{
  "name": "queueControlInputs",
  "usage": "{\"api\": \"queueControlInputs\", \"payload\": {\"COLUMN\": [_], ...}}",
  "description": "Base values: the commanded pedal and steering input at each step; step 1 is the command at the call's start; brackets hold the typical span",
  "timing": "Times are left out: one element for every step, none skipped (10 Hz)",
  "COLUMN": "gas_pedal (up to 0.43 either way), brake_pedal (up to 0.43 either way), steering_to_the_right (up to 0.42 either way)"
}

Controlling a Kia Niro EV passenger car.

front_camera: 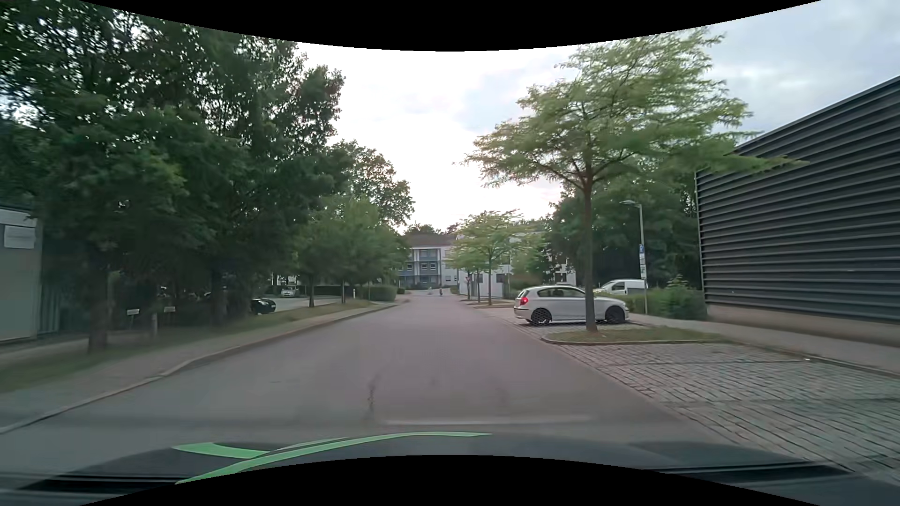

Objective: Follow the waypoints while adhering to traffic rules and regulations

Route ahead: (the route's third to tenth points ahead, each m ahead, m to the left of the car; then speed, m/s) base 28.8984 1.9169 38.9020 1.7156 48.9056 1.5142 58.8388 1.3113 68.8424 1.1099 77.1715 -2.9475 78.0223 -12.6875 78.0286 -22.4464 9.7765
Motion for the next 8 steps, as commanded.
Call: {"api": "queueControlInputs", "payload": {"gas_pedal": [0.0, 0.0, 0.0, 0.0, 0.0, 0.0, 0.0, 0.0], "brake_pedal": [0.0, 0.0, 0.0, 0.0, 0.0, 0.0, 0.0, 0.0], "steering_to_the_right": [-0.006, -0.006, -0.006, -0.006, -0.006, -0.006, -0.006, -0.005]}}
